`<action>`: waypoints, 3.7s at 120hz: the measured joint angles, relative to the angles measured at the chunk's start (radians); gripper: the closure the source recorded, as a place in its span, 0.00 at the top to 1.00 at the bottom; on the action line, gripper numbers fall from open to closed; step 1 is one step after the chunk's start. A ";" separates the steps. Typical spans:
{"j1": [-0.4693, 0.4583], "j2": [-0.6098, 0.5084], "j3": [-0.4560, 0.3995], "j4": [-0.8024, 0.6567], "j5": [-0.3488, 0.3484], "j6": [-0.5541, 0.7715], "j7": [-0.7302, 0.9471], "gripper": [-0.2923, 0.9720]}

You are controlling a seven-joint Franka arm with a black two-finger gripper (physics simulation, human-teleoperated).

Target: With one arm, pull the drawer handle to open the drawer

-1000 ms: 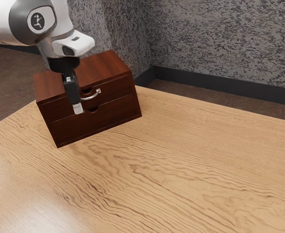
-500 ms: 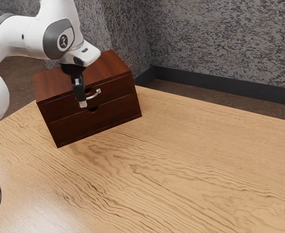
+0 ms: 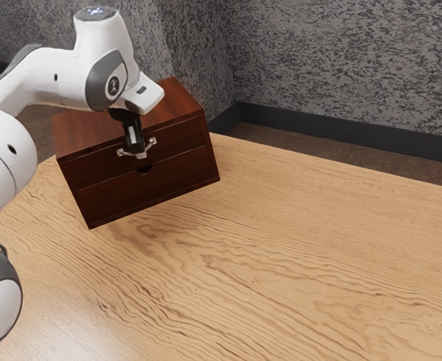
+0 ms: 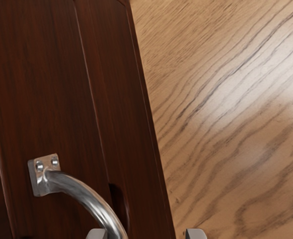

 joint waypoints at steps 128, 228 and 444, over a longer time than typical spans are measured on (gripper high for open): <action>-0.194 -0.196 0.133 -0.366 -0.051 0.167 0.026 0.20; -0.323 -0.394 0.137 -0.601 0.021 0.190 -0.068 0.31; -0.280 -0.528 0.109 -0.325 -0.091 -0.336 -0.143 0.71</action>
